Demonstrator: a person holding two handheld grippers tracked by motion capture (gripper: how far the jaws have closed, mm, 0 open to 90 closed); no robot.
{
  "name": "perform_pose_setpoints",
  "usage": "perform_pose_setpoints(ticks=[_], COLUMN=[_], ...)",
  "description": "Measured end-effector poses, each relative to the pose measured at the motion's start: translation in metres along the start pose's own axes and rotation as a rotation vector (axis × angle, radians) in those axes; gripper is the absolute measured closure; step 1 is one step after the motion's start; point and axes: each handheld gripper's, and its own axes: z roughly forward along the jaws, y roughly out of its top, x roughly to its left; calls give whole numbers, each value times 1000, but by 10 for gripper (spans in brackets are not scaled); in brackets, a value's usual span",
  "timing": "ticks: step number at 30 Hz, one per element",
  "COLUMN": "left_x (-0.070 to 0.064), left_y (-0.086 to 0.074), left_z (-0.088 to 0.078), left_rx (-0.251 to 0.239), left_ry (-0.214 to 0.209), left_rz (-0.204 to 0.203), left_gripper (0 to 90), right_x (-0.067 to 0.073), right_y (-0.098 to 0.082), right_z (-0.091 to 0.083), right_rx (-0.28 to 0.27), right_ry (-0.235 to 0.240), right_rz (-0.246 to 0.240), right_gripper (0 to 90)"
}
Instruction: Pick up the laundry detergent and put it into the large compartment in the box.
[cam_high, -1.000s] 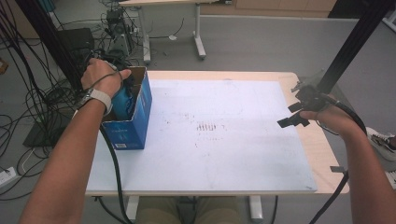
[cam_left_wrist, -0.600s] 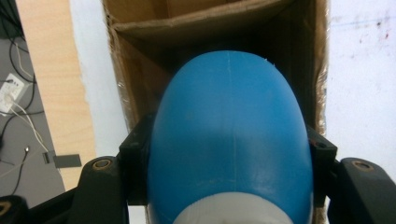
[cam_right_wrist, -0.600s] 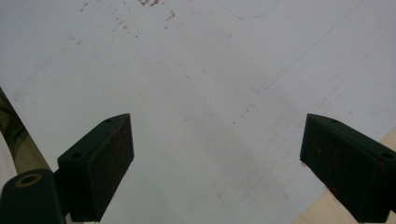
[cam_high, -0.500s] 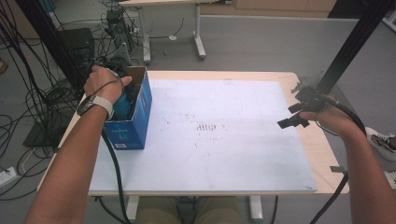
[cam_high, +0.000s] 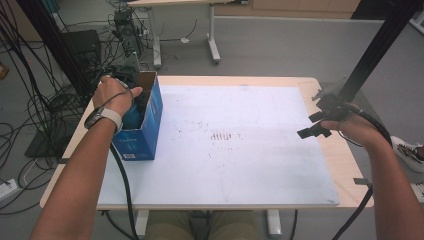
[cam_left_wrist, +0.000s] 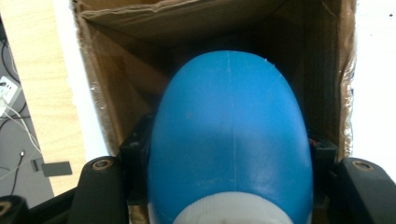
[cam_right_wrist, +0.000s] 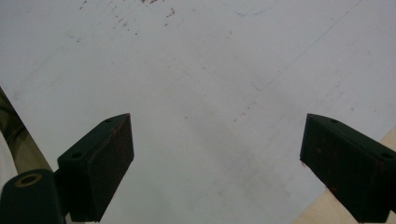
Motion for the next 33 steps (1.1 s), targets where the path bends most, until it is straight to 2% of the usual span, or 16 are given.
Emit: perform_pose_setpoints(ticks=[17,33], left_x=[2,2], left_y=[-1,-1], left_z=[15,18], left_rx=[11,7], left_ry=[-5,-4], left_rz=[5,7], left_gripper=[379,379], right_x=[0,-1], right_y=[-3,-4], right_z=[1,1], right_rx=[0,2], right_ry=[0,1], right_rz=[5,11], right_gripper=[98,98])
